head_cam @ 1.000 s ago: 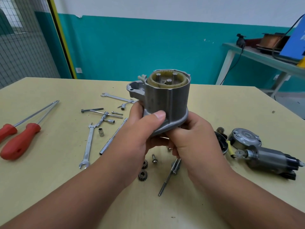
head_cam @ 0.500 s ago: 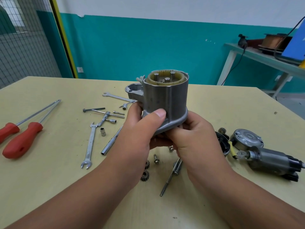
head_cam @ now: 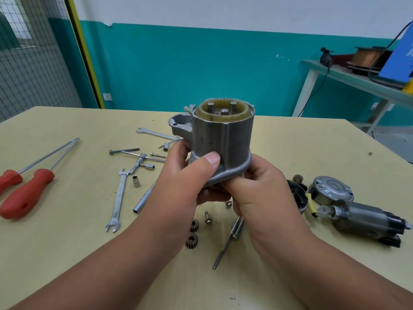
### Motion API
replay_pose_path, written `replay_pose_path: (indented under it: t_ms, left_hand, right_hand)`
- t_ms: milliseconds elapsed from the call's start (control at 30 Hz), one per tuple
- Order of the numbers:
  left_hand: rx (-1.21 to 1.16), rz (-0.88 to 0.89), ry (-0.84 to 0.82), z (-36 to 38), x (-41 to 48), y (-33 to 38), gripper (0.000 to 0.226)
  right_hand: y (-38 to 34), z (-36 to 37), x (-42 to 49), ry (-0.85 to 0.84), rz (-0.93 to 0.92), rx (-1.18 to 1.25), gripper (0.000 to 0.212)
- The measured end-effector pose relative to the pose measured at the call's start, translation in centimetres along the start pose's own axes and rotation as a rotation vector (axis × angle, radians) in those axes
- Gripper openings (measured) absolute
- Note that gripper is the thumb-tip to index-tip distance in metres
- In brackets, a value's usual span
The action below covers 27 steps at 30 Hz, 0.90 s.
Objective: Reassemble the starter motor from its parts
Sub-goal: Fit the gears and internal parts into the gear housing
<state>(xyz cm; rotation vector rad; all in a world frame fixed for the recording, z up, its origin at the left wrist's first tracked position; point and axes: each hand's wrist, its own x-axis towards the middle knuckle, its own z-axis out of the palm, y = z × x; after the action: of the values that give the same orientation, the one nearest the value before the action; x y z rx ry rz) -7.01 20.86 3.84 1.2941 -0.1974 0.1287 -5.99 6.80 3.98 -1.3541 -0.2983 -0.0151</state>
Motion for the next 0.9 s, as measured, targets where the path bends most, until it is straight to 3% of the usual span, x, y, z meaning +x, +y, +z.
replay_pose_path:
  t_ms: [200,767,900]
  left_hand:
    - [-0.017,0.023,-0.027,-0.2,-0.2,-0.2,0.051]
    - [-0.061,-0.015,-0.048,-0.4,0.1,0.1,0.048]
    - [-0.077,-0.027,-0.073,-0.5,0.0,0.2,0.051]
  right_hand:
    - [-0.6,-0.1,0.2,0.003,0.025,0.011,0.027]
    - [-2.6,0.0,-0.4,0.004,0.028,-0.060,0.035]
    - [-2.4,0.0,-0.4,-0.005,0.018,-0.077,0.027]
